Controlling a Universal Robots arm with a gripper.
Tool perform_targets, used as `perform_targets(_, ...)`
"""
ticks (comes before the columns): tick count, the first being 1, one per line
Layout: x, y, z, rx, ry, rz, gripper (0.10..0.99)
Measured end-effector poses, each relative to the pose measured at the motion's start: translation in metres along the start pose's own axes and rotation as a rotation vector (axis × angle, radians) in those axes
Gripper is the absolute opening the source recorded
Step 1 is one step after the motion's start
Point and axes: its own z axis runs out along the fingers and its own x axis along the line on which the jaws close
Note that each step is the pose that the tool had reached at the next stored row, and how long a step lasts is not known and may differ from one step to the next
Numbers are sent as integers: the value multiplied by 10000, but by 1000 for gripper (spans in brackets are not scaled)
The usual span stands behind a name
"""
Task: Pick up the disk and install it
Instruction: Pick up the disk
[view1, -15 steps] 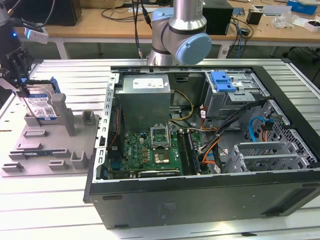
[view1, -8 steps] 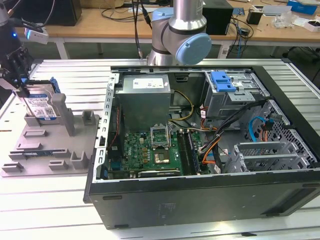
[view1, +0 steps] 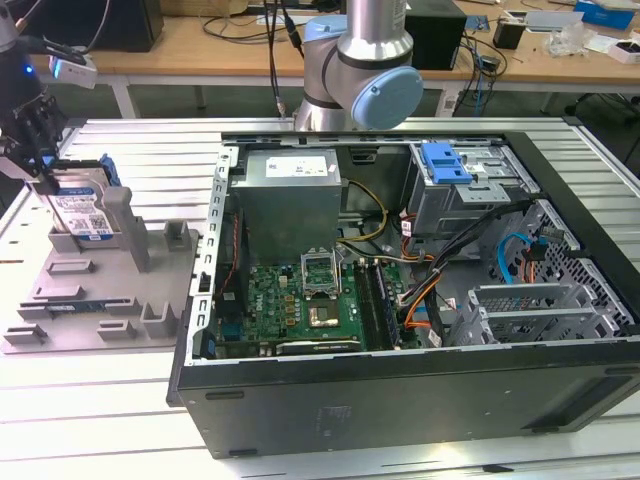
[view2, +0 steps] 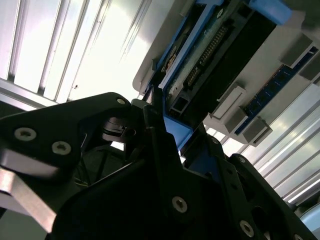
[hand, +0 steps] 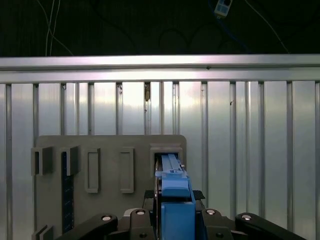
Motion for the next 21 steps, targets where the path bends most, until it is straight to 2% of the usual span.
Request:
perform_targets(11, 4, 3, -130, -3, 26, 0, 369)
perform_targets(21, 9, 6, -324, -4, 57, 1, 369)
